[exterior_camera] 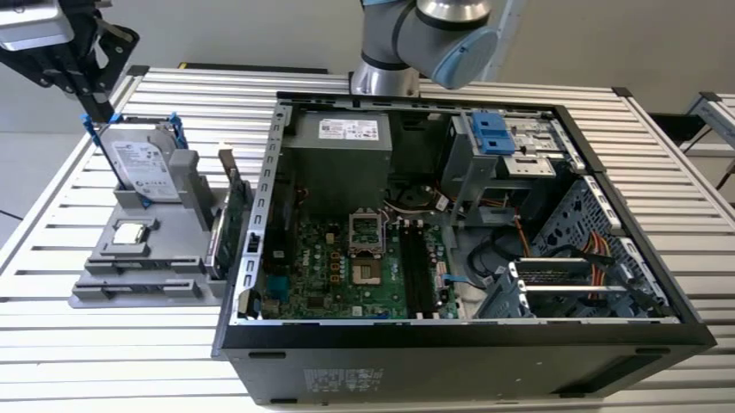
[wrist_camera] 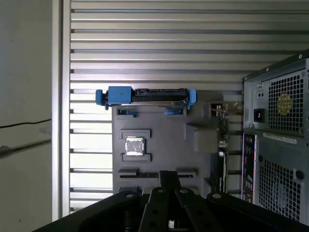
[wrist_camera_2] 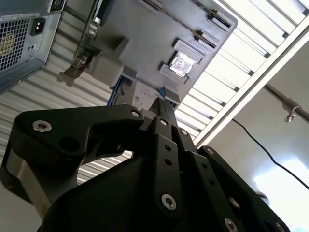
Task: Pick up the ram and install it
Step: 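Reach for the ram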
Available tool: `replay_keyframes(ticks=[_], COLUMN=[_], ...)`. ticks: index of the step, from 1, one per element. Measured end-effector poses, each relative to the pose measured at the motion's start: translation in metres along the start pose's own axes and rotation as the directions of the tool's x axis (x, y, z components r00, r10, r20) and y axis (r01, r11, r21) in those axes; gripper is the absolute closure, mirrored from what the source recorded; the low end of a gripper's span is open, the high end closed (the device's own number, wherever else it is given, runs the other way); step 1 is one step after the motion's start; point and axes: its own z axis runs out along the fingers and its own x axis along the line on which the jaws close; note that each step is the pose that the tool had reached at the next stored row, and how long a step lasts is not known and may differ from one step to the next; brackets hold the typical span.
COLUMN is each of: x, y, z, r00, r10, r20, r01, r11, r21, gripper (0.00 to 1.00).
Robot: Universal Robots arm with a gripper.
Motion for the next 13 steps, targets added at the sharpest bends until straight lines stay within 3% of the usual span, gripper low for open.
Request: replay_keyframes(ticks=[13], x=[-0.0001], y=[-0.0112], z=[-0.0004], r00=[1.0000], r10=[0.000], r20=[-0.0017], r01=[0.000], r11=[1.0000], r21=[0.0000], gripper=[1.00])
